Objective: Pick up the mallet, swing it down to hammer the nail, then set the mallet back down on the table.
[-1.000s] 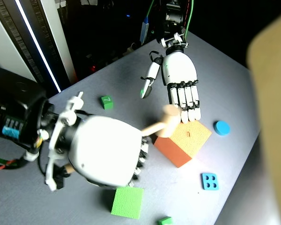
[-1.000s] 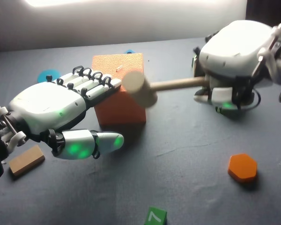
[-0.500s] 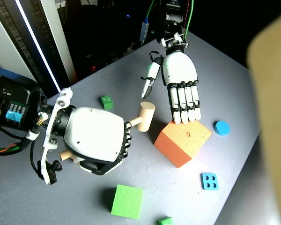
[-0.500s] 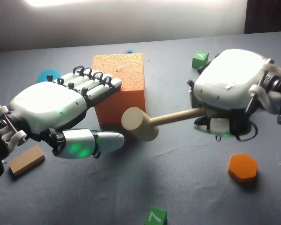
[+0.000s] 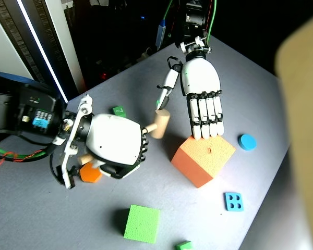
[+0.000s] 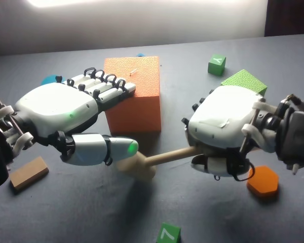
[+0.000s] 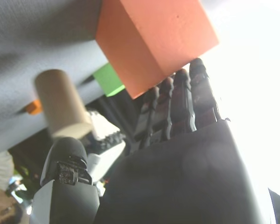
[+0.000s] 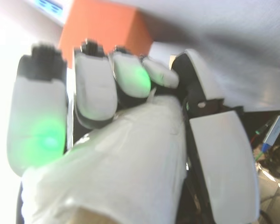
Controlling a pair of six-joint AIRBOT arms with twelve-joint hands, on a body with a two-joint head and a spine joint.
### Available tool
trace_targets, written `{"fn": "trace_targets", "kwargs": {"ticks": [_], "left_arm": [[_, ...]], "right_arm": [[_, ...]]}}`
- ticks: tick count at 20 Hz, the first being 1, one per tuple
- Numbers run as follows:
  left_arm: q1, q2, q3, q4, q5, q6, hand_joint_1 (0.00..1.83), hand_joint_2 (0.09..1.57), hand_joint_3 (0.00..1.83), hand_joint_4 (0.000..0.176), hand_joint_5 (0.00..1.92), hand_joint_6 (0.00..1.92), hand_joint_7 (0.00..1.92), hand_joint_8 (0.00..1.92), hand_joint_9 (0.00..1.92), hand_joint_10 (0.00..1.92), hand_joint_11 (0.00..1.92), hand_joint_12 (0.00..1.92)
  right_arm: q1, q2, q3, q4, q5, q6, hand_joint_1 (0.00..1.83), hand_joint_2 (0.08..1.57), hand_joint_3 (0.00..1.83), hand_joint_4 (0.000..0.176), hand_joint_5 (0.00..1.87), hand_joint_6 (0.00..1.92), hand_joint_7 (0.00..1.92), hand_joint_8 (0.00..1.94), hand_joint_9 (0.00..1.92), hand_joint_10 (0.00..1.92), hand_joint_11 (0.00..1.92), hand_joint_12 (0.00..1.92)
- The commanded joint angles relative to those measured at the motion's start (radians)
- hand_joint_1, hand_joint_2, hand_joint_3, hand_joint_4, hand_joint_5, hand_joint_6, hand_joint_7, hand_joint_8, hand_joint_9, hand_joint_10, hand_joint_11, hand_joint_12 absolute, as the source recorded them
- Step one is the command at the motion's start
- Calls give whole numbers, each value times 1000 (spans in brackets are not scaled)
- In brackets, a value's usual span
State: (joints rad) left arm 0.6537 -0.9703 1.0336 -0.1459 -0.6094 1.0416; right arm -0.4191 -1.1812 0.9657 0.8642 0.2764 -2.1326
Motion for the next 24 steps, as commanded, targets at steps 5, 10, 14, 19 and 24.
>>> {"fn": "trace_targets", "kwargs": {"ticks": [5,10,14,19,24], "left_arm": [[-60,27,-6,11,-51,-8,0,1202,0,0,51,2,42,0,43,0,13,63],[-112,84,-22,35,-2,-23,0,1208,2,0,55,3,53,4,53,4,9,67],[-148,120,-24,104,25,-80,0,1207,1,0,32,3,31,3,28,2,0,0],[-193,158,-37,175,49,-134,0,1196,0,0,44,7,40,6,38,6,5,2],[-224,186,-55,242,77,-185,0,1201,0,0,40,3,39,3,34,2,1,0]], "right_arm": [[6,-47,48,-24,83,12,746,1387,0,0,1115,1921,1372,1941,1515,1921,1718,1921],[5,-81,72,-24,71,39,739,1387,0,0,1092,1921,1342,1941,1483,1921,1701,1921],[2,-91,72,-27,68,38,566,1360,0,0,1064,1921,1249,1941,1388,1921,1591,1921],[-10,-105,76,-65,69,38,573,1194,0,0,825,1921,994,1941,1085,1921,1196,1921],[-16,-105,76,-76,69,38,597,1145,0,0,587,1089,602,1276,594,1266,548,1275]]}}
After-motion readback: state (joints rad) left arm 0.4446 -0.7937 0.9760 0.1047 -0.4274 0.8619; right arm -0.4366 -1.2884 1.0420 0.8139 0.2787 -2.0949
